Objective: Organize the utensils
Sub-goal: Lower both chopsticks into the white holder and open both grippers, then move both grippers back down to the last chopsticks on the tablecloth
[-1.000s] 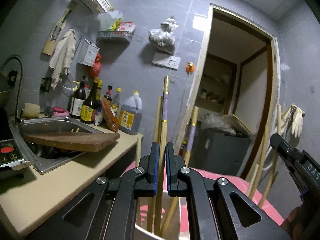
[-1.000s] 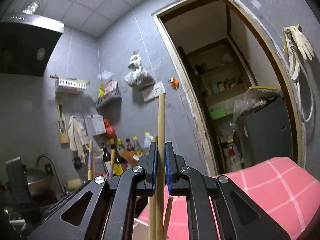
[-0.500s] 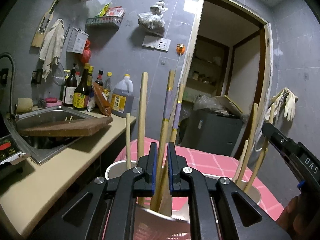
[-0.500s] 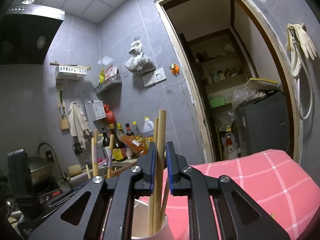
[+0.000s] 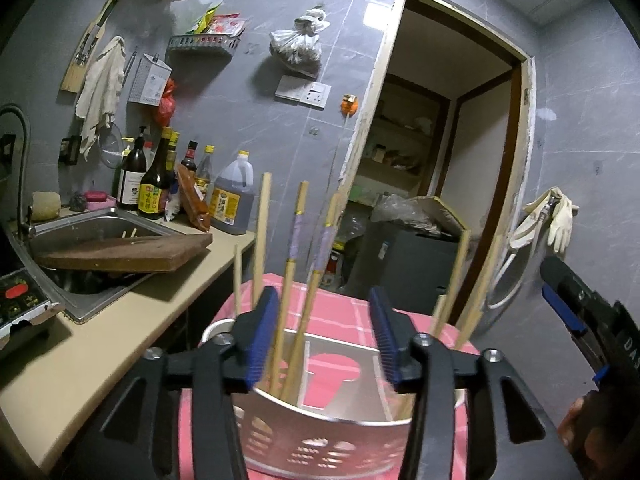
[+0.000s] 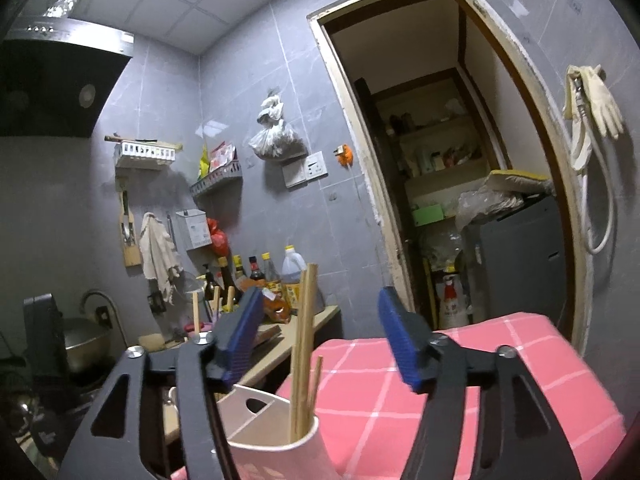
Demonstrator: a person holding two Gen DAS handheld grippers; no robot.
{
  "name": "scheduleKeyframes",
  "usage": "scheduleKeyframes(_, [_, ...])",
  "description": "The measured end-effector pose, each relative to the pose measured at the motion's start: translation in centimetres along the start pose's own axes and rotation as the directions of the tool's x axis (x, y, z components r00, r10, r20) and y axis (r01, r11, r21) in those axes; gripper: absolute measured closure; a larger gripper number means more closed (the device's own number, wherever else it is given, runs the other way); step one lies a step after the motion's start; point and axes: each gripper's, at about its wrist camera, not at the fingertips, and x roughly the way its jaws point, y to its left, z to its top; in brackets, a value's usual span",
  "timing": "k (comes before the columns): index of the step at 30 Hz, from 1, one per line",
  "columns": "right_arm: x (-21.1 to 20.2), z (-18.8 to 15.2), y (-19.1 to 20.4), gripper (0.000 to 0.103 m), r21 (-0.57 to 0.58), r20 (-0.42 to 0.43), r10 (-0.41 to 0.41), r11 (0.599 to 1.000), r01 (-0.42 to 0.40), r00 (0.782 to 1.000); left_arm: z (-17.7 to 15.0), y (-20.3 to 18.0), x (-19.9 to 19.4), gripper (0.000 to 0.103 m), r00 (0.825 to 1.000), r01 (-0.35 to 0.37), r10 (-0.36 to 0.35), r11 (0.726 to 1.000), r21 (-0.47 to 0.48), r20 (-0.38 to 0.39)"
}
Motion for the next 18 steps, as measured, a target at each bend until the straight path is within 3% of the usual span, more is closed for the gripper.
scheduleKeyframes(5, [-2.7,0.8,-1.2,0.020,-0.013,-0.012,-0.042,0.999,0.042,0.999,0.0,-2.2,-1.3,0.045,1.000,0.027,-0.028,0.999,0.026,0.002])
scheduleKeyframes(9, [-5.3,1.3,-2.3,0.001,-0.029,-0.003,-0.083,0.996,0.083,0.997,-0.4,-3.7,-2.2,0.026,0.999,0.035,-0.035,0.999,0.039,0.001])
scheduleKeyframes(15, [-7.9,1.4,-4.3,0.000,-0.051,-0.040,-0.133,0.990,0.131,0.990,-1.3,-6.0,-3.1,0.010,0.998,0.063,-0.062,0.996,0.060,-0.017])
scheduleKeyframes(18, [-8.6,0.9,-5.5,0.000,-0.057,-0.079,-0.166,0.985,0.162,0.983,-2.2,-7.2,-3.1,0.007,0.996,0.083,-0.080,0.994,0.069,-0.043])
